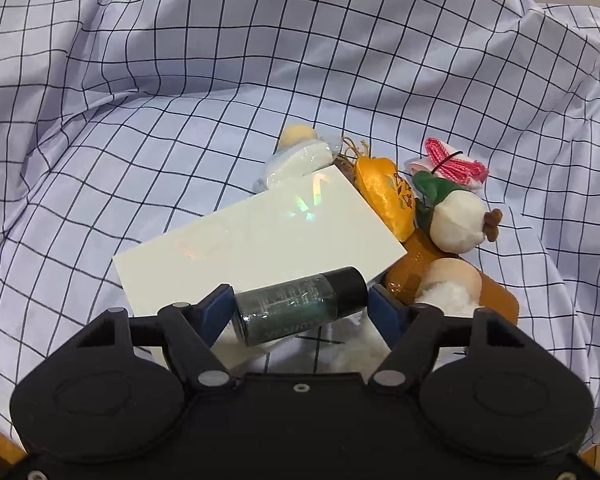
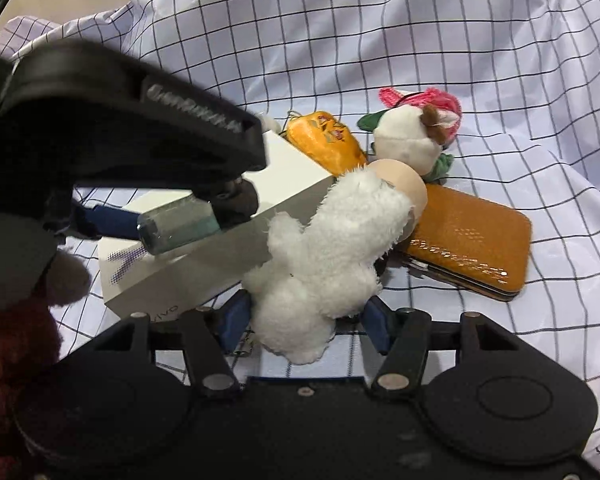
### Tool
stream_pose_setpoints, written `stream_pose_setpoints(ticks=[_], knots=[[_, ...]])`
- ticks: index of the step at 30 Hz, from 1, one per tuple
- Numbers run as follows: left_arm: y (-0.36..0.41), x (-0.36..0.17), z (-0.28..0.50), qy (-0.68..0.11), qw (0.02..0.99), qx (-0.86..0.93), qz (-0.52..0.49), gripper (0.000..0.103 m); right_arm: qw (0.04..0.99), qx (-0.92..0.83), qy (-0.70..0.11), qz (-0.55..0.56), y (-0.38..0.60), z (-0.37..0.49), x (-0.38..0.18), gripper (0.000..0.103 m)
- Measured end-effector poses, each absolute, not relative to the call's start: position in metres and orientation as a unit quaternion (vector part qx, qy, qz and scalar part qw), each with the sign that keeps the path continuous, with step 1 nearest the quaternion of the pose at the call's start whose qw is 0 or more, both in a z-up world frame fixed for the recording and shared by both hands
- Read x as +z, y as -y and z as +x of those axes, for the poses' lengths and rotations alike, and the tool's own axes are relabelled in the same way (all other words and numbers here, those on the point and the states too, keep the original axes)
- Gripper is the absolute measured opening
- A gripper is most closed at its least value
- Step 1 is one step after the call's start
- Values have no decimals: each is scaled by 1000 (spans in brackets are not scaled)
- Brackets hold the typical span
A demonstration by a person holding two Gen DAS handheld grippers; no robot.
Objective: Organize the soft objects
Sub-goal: 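Grasp the grey YESHOTEL bottle with the left tool while the right tool holds the plush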
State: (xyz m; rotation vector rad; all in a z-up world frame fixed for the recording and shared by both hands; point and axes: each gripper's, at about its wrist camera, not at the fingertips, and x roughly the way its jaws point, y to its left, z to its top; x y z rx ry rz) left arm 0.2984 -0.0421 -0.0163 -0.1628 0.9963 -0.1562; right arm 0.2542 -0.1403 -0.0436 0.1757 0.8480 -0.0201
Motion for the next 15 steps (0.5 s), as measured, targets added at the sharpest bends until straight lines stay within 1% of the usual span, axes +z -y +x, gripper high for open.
stream_pose_setpoints(ticks=[1,3,10,15], knots=[[42,-16,297,-476,873,-76,-78,68,908,-13,-410,86,143,253,-42,55],[43,-16,292,-473,874,-81,-76,68,908,-19,-409,87,146,249,-40,43],[46,-14,275,-467,876,-97,-71,68,901,-24,-418,108,164,242,-41,42],[45,-13,261,-466,876,-106,-68,68,902,-58,-404,138,183,234,-36,42]])
